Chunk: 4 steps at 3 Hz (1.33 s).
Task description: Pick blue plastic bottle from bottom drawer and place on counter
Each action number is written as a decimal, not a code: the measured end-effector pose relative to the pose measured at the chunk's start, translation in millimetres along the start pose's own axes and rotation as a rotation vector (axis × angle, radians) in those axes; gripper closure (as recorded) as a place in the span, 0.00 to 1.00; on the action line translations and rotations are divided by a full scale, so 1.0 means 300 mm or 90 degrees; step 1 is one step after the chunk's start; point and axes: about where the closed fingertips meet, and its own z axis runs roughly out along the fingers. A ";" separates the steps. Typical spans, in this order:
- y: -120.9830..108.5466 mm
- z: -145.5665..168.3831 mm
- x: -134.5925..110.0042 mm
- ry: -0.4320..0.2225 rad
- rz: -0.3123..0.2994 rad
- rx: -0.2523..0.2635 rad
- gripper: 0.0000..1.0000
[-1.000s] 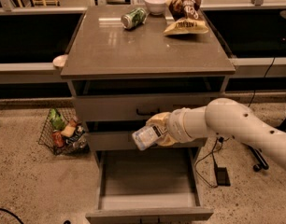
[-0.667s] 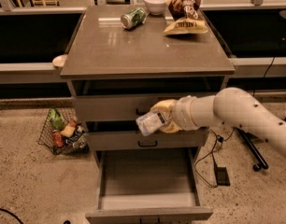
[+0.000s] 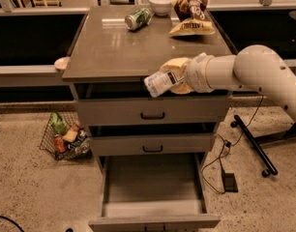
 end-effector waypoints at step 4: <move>-0.248 -0.094 0.118 0.034 0.028 0.101 1.00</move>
Offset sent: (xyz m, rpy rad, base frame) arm 0.0324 -0.0056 0.0620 0.1243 -0.0894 -0.0691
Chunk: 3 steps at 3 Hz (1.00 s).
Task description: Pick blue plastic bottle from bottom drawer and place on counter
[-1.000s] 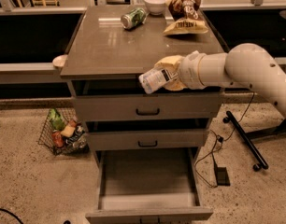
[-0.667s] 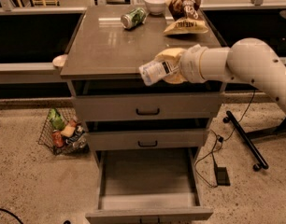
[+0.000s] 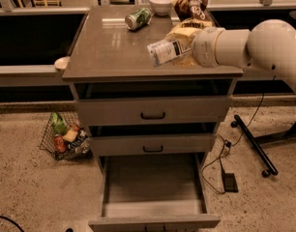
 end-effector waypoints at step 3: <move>-0.006 -0.003 0.121 -0.014 0.338 0.042 1.00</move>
Offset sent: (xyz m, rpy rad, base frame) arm 0.0317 -0.0380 0.0145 0.4776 0.3967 -0.1773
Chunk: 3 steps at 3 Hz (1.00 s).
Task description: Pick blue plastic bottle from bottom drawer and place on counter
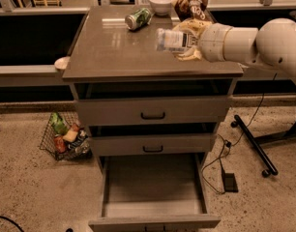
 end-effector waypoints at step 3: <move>-0.032 0.001 0.073 0.007 0.172 0.070 1.00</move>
Offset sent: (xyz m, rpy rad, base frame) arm 0.0001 -0.0048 -0.0120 0.1472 0.0789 -0.0581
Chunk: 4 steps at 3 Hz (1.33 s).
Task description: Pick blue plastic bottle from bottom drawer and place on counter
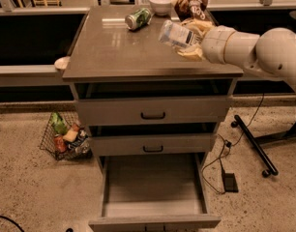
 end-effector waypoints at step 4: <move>-0.029 0.117 0.203 0.170 0.177 -0.215 1.00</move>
Offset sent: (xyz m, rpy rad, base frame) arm 0.0419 -0.0199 -0.0079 -0.0401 0.4669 -0.0095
